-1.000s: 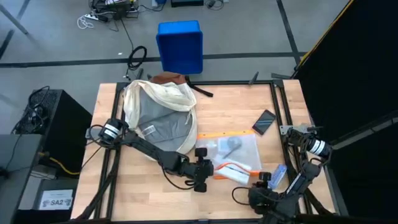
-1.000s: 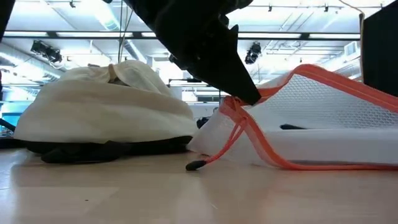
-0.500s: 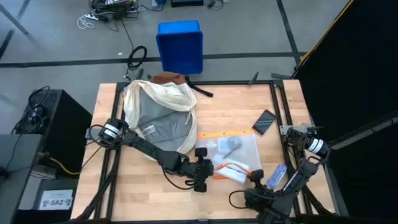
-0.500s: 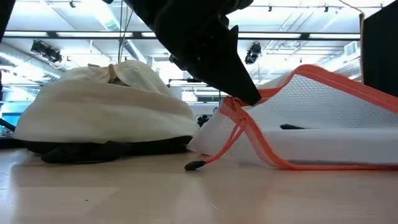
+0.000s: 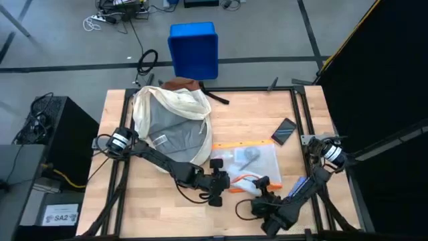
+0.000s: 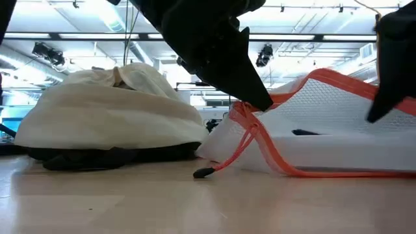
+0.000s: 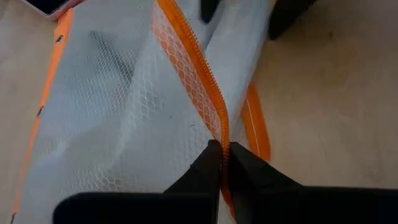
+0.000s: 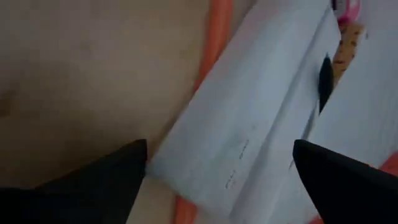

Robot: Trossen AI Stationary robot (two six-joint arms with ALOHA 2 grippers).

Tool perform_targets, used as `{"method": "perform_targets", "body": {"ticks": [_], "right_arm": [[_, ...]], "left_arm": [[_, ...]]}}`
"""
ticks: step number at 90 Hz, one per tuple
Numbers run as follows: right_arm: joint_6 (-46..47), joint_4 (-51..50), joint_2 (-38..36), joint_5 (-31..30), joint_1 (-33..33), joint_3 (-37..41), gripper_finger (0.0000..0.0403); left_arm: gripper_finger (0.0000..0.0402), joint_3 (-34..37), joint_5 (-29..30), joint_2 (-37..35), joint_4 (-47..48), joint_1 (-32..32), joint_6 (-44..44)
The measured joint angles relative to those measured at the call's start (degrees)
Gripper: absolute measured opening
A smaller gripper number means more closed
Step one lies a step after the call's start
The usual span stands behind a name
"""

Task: Unpack backpack
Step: Remove the white medicine organizer from the zip bag

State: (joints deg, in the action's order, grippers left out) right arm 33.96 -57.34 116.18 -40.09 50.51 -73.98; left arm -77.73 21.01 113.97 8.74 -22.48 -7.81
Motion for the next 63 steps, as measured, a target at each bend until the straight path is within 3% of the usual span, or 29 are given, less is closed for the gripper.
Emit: {"method": "perform_targets", "body": {"ticks": [33, 63], "right_arm": [[-0.96, -0.01, -0.05, -1.15, -3.72, 1.03, 0.0342], [3.6, -8.72, 0.09, -4.44, -4.26, 1.12, 0.0264]], "left_arm": [[0.0, 0.02, -0.34, 0.0, 0.04, 0.0, 0.0], [0.0, 0.02, -1.52, 0.0, 0.04, 0.0, -0.02]]}}
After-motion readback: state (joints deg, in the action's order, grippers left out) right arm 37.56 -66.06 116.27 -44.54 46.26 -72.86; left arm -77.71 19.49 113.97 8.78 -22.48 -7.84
